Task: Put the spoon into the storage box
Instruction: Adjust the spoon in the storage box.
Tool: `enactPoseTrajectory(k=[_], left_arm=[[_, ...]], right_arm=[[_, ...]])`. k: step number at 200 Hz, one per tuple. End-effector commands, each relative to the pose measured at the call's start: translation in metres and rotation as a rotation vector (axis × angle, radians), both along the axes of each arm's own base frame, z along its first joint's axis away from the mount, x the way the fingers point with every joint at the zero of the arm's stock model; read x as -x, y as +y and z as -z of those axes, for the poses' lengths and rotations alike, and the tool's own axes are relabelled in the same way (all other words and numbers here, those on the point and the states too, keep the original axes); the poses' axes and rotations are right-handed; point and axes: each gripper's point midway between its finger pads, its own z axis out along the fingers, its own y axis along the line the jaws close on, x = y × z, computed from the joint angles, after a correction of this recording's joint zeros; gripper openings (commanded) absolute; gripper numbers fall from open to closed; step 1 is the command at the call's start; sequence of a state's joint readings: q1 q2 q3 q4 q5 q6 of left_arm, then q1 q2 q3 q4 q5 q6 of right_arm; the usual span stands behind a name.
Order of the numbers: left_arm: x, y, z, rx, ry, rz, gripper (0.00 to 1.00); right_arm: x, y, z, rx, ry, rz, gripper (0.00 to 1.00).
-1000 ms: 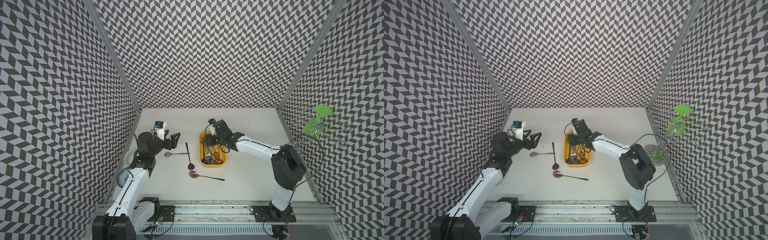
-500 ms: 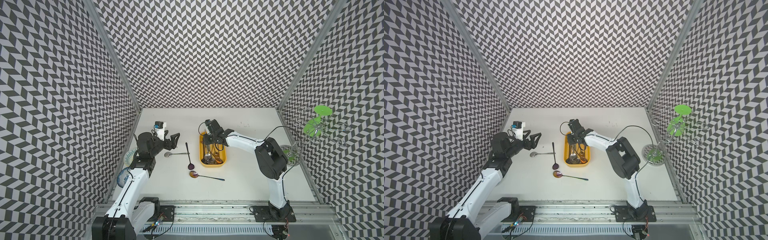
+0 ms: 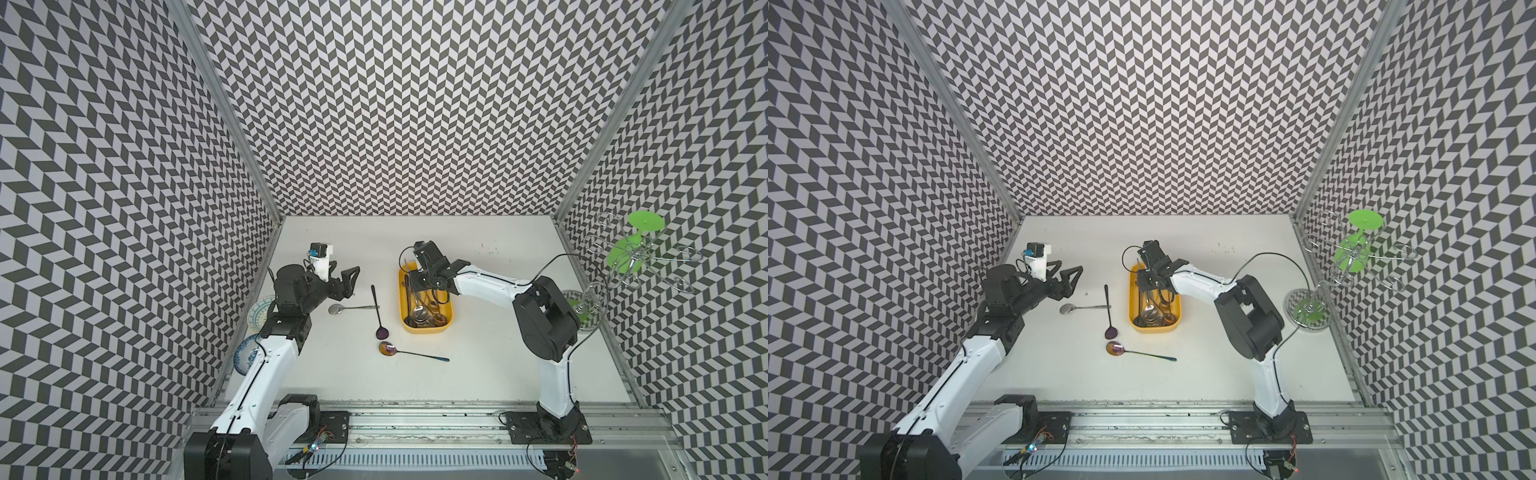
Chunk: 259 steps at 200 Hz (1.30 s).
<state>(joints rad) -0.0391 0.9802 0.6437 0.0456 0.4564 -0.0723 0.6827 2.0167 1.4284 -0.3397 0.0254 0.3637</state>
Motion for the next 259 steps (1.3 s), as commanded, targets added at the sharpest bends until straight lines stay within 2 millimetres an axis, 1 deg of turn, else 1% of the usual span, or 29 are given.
enactPoseTrajectory(k=[1, 19, 28, 43, 63, 77, 101, 113, 131, 146, 156, 172, 188, 197, 216, 234, 247, 259], left_arm=[[-0.001, -0.002, -0.008, -0.001, -0.028, 0.009, 0.83], [-0.002, -0.001, -0.011, -0.001, -0.027, 0.003, 0.83], [-0.001, -0.001, -0.012, 0.001, -0.036, 0.004, 0.83], [0.000, -0.002, -0.009, 0.003, -0.033, 0.011, 0.83], [-0.001, -0.002, -0.011, 0.005, -0.023, 0.008, 0.83], [-0.001, -0.001, -0.011, 0.007, -0.034, 0.005, 0.83], [-0.001, -0.001, -0.007, 0.008, -0.020, 0.008, 0.83], [-0.001, -0.001, -0.011, 0.007, -0.027, 0.007, 0.83], [0.000, -0.002, -0.009, 0.010, -0.036, 0.009, 0.83], [0.000, -0.001, -0.006, 0.008, -0.021, 0.010, 0.83], [-0.001, -0.001, -0.009, 0.008, -0.025, 0.008, 0.83], [-0.001, -0.002, -0.009, 0.011, -0.036, 0.008, 0.83], [0.000, -0.002, -0.004, 0.009, -0.024, 0.013, 0.83], [-0.001, -0.002, -0.005, 0.008, -0.019, 0.011, 0.83], [-0.001, -0.002, -0.008, 0.010, -0.032, 0.010, 0.83], [-0.001, -0.003, -0.005, 0.011, -0.023, 0.015, 0.83], [-0.001, -0.002, -0.007, 0.010, -0.020, 0.012, 0.83], [-0.001, -0.002, -0.008, 0.012, -0.029, 0.009, 0.83]], right_arm=[[0.006, 0.000, -0.012, -0.033, -0.004, 0.015, 0.02], [0.011, 0.000, -0.011, -0.050, 0.010, 0.019, 0.02], [0.012, 0.001, -0.012, -0.066, 0.007, 0.013, 0.04], [0.009, 0.002, -0.019, -0.059, -0.005, 0.009, 0.15], [0.001, 0.006, -0.041, -0.067, -0.033, 0.008, 0.29], [-0.001, 0.014, -0.051, -0.100, -0.052, -0.009, 0.36], [-0.010, 0.018, -0.051, -0.083, -0.053, -0.010, 0.38], [-0.013, 0.022, -0.048, -0.087, -0.049, -0.014, 0.39], [-0.017, 0.031, -0.040, -0.095, -0.039, -0.037, 0.40], [-0.023, 0.032, -0.031, -0.063, -0.025, -0.033, 0.41], [-0.025, 0.033, -0.027, -0.056, -0.019, -0.030, 0.41], [-0.027, 0.036, -0.021, -0.060, -0.019, -0.038, 0.40], [-0.030, 0.033, -0.013, -0.032, -0.011, -0.029, 0.38], [-0.030, 0.030, -0.011, -0.026, -0.003, -0.020, 0.36], [-0.027, 0.030, -0.009, -0.042, 0.002, -0.026, 0.28], [-0.024, 0.026, -0.006, -0.028, 0.008, -0.021, 0.17], [-0.022, 0.023, -0.010, -0.037, 0.006, -0.010, 0.09], [-0.019, 0.024, -0.015, -0.057, 0.000, -0.014, 0.07]])
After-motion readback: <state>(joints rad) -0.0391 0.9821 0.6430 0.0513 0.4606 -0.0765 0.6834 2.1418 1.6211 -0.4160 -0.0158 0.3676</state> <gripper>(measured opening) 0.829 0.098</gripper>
